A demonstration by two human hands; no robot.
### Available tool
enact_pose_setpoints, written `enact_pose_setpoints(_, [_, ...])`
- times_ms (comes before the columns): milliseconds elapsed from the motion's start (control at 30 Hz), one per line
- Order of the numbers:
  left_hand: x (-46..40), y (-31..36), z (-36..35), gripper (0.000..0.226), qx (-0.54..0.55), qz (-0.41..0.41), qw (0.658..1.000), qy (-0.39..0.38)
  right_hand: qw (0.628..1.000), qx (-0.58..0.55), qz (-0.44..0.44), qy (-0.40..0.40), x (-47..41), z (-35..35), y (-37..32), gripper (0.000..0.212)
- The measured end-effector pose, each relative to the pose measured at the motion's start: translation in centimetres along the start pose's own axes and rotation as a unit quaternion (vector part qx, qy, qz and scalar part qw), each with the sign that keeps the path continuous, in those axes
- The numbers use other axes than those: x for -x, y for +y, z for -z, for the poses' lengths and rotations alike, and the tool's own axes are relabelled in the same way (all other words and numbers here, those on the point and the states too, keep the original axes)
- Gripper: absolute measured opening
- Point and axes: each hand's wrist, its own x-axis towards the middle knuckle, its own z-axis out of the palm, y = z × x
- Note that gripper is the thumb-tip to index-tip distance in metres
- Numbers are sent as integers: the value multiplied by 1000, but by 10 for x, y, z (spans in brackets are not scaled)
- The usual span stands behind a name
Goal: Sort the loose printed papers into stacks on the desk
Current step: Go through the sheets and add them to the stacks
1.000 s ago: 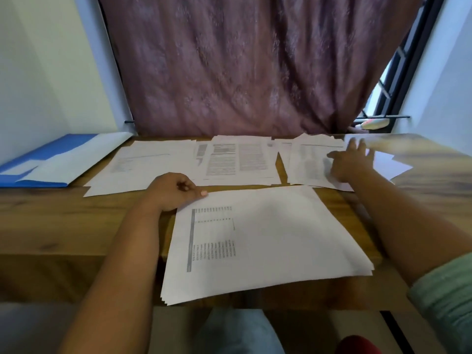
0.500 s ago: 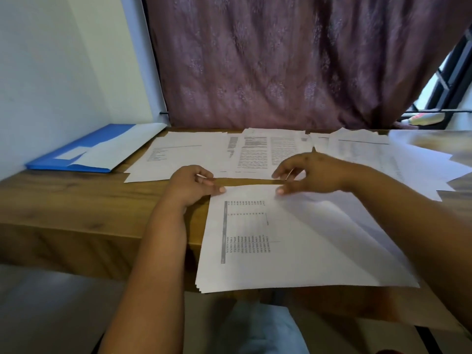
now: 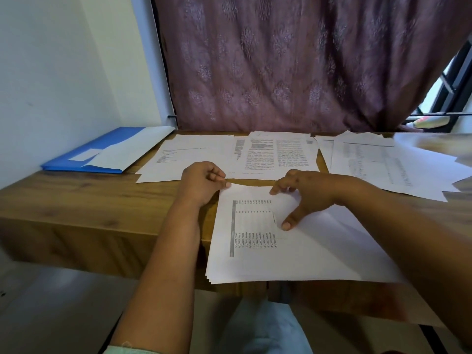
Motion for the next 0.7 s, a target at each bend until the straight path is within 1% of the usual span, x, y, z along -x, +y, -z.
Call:
enact_pose_setpoints(100, [1, 3, 3, 16, -45, -62, 997, 11, 1000, -18, 8, 19, 2, -1, -2, 79])
enact_pose_setpoints(200, [-1, 8, 7, 17, -139, -127, 982, -6, 999, -13, 18, 46, 3, -1, -9, 73])
enact_pose_setpoints(267, [-4, 10, 9, 17, -169, -157, 973, -22, 998, 3, 17, 66, 1, 0, -16, 71])
enact_pose_setpoints(400, [-9, 10, 14, 16, -188, -203, 961, -30, 992, -53, -5, 112, -2, 2, -28, 75])
enact_pose_setpoints(533, [-13, 8, 14, 15, -198, -215, 956, -21, 990, -59, -22, 128, -3, 2, -30, 77])
enact_pose_setpoints(633, [-15, 9, 17, 19, -191, -219, 957, 4, 985, -104, -8, 139, -8, 1, -27, 71])
enact_pose_setpoints(700, [-15, 12, 20, 21, -184, -230, 955, 33, 977, -128, 7, 172, -12, 1, -21, 60])
